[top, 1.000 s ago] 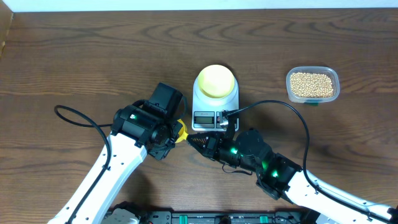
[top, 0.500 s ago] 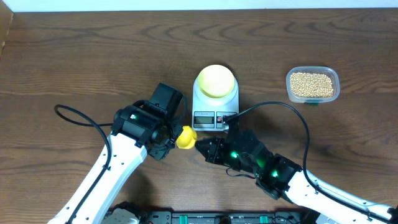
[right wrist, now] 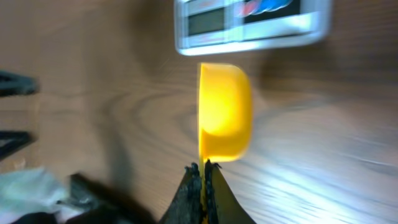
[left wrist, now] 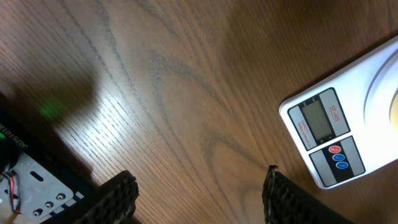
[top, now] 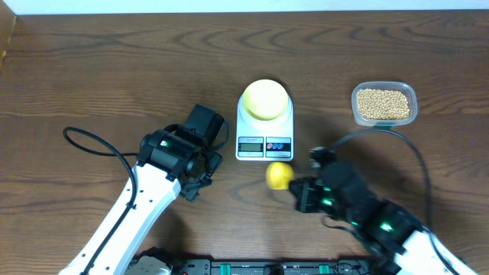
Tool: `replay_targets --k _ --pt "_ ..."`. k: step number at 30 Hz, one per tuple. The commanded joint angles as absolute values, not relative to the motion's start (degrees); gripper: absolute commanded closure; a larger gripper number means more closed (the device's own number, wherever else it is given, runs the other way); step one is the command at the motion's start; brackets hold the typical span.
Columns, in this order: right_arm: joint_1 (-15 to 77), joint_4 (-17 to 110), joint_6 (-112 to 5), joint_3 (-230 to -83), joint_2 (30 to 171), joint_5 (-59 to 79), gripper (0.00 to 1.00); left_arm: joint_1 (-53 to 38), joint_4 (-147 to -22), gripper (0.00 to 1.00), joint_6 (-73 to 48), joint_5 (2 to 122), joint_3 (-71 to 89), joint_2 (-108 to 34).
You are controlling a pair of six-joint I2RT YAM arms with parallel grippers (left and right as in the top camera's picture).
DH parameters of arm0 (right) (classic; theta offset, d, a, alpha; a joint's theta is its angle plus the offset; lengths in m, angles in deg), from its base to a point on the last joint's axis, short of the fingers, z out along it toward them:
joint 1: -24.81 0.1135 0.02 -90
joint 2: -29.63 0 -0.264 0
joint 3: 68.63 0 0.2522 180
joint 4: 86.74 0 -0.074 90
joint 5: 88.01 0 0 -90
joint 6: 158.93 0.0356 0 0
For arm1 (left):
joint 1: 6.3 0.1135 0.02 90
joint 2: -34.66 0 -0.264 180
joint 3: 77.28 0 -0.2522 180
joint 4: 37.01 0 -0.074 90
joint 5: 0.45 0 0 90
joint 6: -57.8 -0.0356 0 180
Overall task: Scoop item into bowl and weigh 50g on scale
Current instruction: 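Release the left gripper and carry the scoop right toward the soybean tub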
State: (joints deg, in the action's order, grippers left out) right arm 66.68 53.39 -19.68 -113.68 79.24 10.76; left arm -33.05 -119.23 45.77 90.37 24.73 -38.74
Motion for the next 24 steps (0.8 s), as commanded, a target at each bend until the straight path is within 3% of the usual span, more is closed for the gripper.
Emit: replay_targets --k 1,7,15,17,22,24 --pt "61.67 48.47 -28.18 -114.23 71.00 7.92 0.99 -33.13 -119.52 0.28 45.80 92.00 24.99 -39.07" --pt "55.66 41.98 -31.63 -114.20 56.05 7.20 0.99 -33.13 -119.50 0.19 45.80 92.03 24.99 -39.07" --pt "55.00 41.35 -37.29 -114.20 47.46 -2.61 0.99 -33.11 -119.45 0.18 45.82 95.39 24.99 -39.07" --pt "55.00 41.26 -37.29 -114.23 47.98 -2.53 0.99 -33.11 -119.26 0.35 45.82 96.92 25.01 -39.07" --pt "55.00 36.74 -37.23 -114.23 48.36 -2.40 0.99 -33.11 -116.54 0.92 45.47 102.32 25.01 -39.07" --pt "55.00 34.75 -36.79 -114.23 48.36 -2.42 0.99 -33.11 -113.38 0.93 41.18 104.77 24.99 -39.07"
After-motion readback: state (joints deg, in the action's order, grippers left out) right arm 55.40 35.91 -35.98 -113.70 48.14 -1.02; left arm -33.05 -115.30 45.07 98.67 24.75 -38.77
